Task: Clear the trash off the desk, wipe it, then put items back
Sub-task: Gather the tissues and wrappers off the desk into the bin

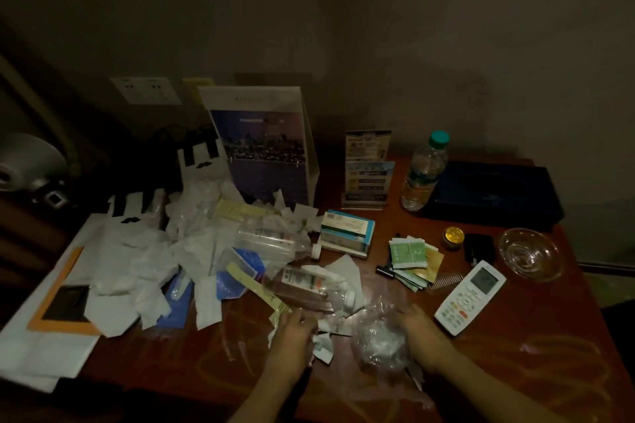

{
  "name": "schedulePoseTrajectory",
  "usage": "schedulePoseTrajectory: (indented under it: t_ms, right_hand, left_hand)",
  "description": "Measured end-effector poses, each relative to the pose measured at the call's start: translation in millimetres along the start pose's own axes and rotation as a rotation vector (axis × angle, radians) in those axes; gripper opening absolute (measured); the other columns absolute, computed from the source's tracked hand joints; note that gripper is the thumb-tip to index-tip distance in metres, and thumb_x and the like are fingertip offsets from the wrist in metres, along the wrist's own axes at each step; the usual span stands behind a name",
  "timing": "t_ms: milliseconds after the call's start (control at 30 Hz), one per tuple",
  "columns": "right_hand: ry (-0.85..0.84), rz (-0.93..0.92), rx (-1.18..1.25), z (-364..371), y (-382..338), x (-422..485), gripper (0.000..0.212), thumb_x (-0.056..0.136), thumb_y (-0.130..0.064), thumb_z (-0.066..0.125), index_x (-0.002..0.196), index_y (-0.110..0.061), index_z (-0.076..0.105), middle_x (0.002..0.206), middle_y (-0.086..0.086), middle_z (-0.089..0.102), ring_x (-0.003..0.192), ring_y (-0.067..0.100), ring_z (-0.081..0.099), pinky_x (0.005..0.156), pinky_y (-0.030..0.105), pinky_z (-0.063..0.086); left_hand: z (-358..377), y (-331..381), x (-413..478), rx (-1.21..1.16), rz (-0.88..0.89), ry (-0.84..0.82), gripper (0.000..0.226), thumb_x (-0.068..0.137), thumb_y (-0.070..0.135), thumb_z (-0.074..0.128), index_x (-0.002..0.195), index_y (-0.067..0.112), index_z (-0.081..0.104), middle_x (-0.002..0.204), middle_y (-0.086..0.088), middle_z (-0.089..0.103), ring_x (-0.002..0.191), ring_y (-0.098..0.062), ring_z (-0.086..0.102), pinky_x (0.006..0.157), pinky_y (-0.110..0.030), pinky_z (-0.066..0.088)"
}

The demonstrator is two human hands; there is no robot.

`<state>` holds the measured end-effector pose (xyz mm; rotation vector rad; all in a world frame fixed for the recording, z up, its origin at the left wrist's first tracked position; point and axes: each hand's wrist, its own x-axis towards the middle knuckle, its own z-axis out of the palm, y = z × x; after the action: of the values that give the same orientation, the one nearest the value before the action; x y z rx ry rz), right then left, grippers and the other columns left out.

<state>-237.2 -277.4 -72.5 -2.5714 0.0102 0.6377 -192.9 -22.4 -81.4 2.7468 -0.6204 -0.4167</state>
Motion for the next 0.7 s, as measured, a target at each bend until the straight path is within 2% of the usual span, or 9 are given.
schedulePoseTrajectory:
  t_ms: [67,167,267,333,400,467,567,700]
  right_hand:
    - [0.041,-0.026,0.006,-2.5,4.3,-3.0,0.048,0.079,-0.023,0.071,0.125,-0.02,0.055,0.135,-0.003,0.043,0.127,0.017,0.037,0.096,0.018,0.028]
    - [0.122,-0.072,0.027,-5.6,6.8,-2.7,0.018,0.08,-0.014,0.067,0.095,-0.019,0.059,0.112,-0.006,0.05,0.112,0.016,0.046,0.078,0.007,0.024]
    - [0.184,-0.118,0.043,-18.1,6.7,-4.5,0.023,0.076,-0.009,0.064,0.076,-0.025,0.047,0.09,-0.007,0.049,0.09,0.015,0.049,0.073,0.01,0.03]
    - [0.245,-0.168,0.095,-32.3,6.0,-9.1,0.026,0.07,-0.006,0.063,0.071,-0.025,0.046,0.08,-0.006,0.05,0.078,0.014,0.048,0.067,0.021,0.035]
    - [0.311,-0.194,0.112,-46.0,6.9,-14.8,0.028,0.07,0.003,0.06,0.07,-0.022,0.048,0.076,-0.009,0.047,0.073,0.008,0.044,0.063,0.023,0.034]
    - [0.344,-0.201,0.086,-58.7,9.9,-18.8,0.034,0.073,0.011,0.057,0.072,-0.022,0.051,0.078,-0.012,0.046,0.076,0.006,0.043,0.065,0.018,0.033]
    - [0.403,-0.251,0.092,-81.5,14.1,-25.3,0.034,0.076,0.012,0.058,0.07,-0.021,0.051,0.075,-0.018,0.042,0.075,0.007,0.043,0.066,0.011,0.029]
    - [0.465,-0.252,0.118,-106.2,20.8,-42.3,0.04,0.06,0.016,0.064,0.068,-0.019,0.049,0.072,-0.017,0.041,0.068,0.003,0.042,0.059,0.011,0.025]
  left_hand:
    - [-5.7,3.8,-1.4,-0.026,0.023,0.023,0.032,0.085,0.014,0.053,0.114,0.021,0.063,0.122,0.001,0.05,0.117,-0.019,0.041,0.095,-0.022,0.036]
    - [-15.1,14.5,-1.6,-0.05,0.032,0.057,0.027,0.083,0.013,0.056,0.108,0.02,0.064,0.116,0.002,0.051,0.111,-0.016,0.044,0.09,-0.022,0.04]
    - [-23.2,33.7,1.7,-0.094,0.042,0.105,0.022,0.085,0.011,0.056,0.105,0.018,0.064,0.116,0.003,0.05,0.106,-0.007,0.042,0.08,-0.005,0.031]
    - [-30.3,48.2,4.3,-0.137,0.026,0.147,0.018,0.088,0.01,0.057,0.104,0.016,0.064,0.12,0.001,0.05,0.102,-0.003,0.042,0.08,-0.004,0.03]
    - [-37.4,62.0,6.0,-0.109,0.049,0.199,0.018,0.088,0.012,0.059,0.106,0.016,0.064,0.124,0.002,0.048,0.112,-0.009,0.042,0.089,-0.009,0.031]
    - [-47.1,76.0,6.2,-0.089,0.064,0.259,0.019,0.085,0.01,0.061,0.103,0.015,0.064,0.117,0.002,0.05,0.113,-0.015,0.042,0.088,-0.013,0.03]
    - [-62.2,95.0,8.4,-0.066,0.062,0.348,0.019,0.082,0.005,0.062,0.099,0.012,0.065,0.108,-0.001,0.053,0.105,-0.018,0.047,0.083,-0.016,0.032]
    - [-77.7,116.9,5.9,-0.05,0.063,0.432,0.022,0.082,0.005,0.063,0.104,0.011,0.066,0.108,-0.005,0.056,0.102,-0.022,0.049,0.084,-0.027,0.043]
